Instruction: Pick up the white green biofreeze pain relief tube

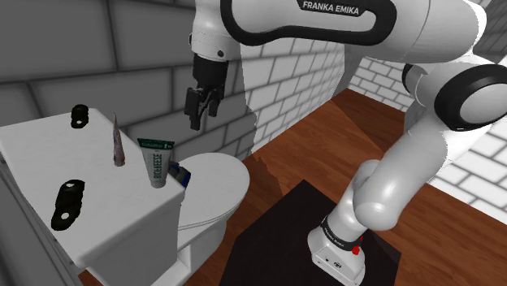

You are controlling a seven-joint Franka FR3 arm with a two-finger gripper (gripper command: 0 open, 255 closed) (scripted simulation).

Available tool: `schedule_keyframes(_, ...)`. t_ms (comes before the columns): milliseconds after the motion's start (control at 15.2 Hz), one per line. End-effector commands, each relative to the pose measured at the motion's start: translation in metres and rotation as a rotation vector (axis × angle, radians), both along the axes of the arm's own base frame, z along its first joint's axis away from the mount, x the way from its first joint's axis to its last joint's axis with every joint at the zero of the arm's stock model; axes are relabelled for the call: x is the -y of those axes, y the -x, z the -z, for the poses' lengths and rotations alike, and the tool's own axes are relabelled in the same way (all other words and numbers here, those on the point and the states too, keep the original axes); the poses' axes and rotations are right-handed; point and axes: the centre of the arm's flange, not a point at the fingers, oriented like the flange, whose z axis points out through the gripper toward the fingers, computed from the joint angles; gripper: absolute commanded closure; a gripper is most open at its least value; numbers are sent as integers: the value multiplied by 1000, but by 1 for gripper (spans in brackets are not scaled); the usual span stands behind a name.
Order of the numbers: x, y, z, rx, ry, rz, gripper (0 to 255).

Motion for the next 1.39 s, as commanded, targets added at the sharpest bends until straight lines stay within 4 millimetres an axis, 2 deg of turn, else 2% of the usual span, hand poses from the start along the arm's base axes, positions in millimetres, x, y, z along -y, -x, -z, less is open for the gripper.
schedule_keyframes(0, -28, 1, 2, -5, 3, -51, 0)
schedule_keyframes(330, -95, 3, 12, -16, 13, -174, 0)
schedule_keyframes(792, -95, 3, 49, -16, 13, -174, 0)
schedule_keyframes(924, -95, 3, 52, -16, 13, -174, 0)
schedule_keyframes(990, -94, 3, 53, -16, 13, -174, 255)
schedule_keyframes(1320, -94, 3, 52, -16, 13, -174, 255)
